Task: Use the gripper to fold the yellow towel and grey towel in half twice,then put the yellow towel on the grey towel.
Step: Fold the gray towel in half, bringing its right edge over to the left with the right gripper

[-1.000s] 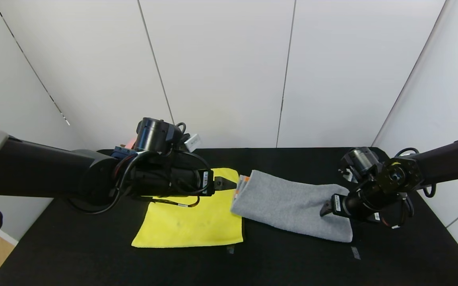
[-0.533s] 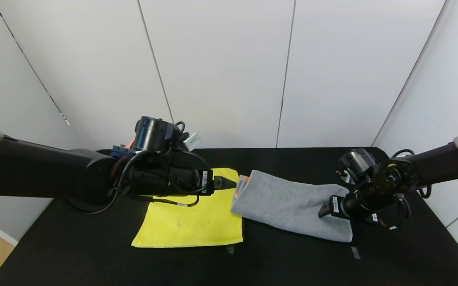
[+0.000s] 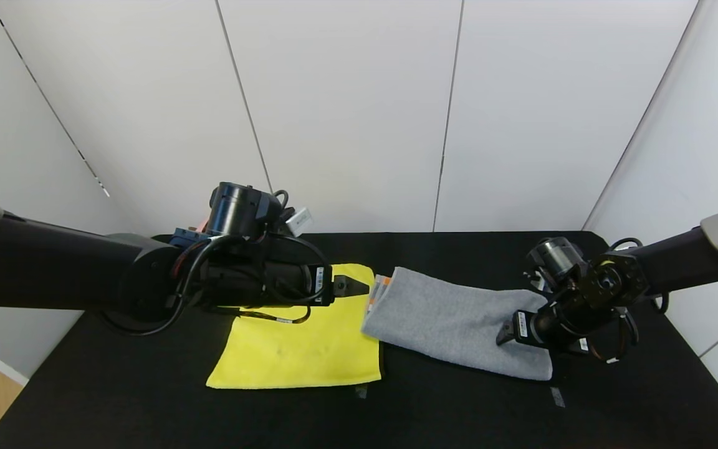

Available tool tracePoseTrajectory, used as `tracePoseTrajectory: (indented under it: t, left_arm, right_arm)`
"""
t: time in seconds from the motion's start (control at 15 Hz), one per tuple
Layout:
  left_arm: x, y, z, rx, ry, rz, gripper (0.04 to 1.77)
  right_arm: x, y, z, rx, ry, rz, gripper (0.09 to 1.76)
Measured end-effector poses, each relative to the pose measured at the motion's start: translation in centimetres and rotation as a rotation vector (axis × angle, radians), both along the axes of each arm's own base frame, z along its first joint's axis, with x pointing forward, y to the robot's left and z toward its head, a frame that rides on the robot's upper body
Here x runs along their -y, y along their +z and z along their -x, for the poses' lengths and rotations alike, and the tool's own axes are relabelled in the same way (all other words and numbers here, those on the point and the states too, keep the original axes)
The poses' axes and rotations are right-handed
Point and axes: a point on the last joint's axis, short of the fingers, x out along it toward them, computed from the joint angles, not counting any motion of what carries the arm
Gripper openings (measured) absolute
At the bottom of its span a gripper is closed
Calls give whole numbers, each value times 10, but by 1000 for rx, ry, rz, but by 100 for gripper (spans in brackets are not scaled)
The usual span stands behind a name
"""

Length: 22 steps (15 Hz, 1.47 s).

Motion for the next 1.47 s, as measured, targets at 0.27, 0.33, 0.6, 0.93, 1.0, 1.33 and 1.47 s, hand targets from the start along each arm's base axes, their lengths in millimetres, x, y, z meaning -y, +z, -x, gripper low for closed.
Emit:
tracePoseTrajectory:
  t: [0.27, 0.33, 0.6, 0.93, 1.0, 1.33, 1.47]
  left_arm:
    - [0, 0, 0, 0, 1, 0, 172]
    - [0, 0, 0, 0, 1, 0, 172]
    - [0, 1, 0, 2, 1, 0, 172]
    - [-4, 1, -2, 5, 11, 2, 172]
    - [-4, 1, -2, 4, 10, 2, 172]
    - [-4, 1, -2, 5, 11, 2, 172]
    - [-4, 2, -2, 6, 11, 2, 172]
  right_arm:
    - [0, -2, 0, -5, 1, 2, 158]
    - [0, -2, 0, -7, 1, 3, 141]
    - [-1, -4, 1, -13, 3, 2, 91]
    - [0, -4, 2, -16, 3, 1, 14]
    - [0, -4, 2, -17, 2, 1, 14]
    - [3, -1, 3, -19, -26, -7, 14]
    - [5, 4, 3, -8, -33, -10, 14]
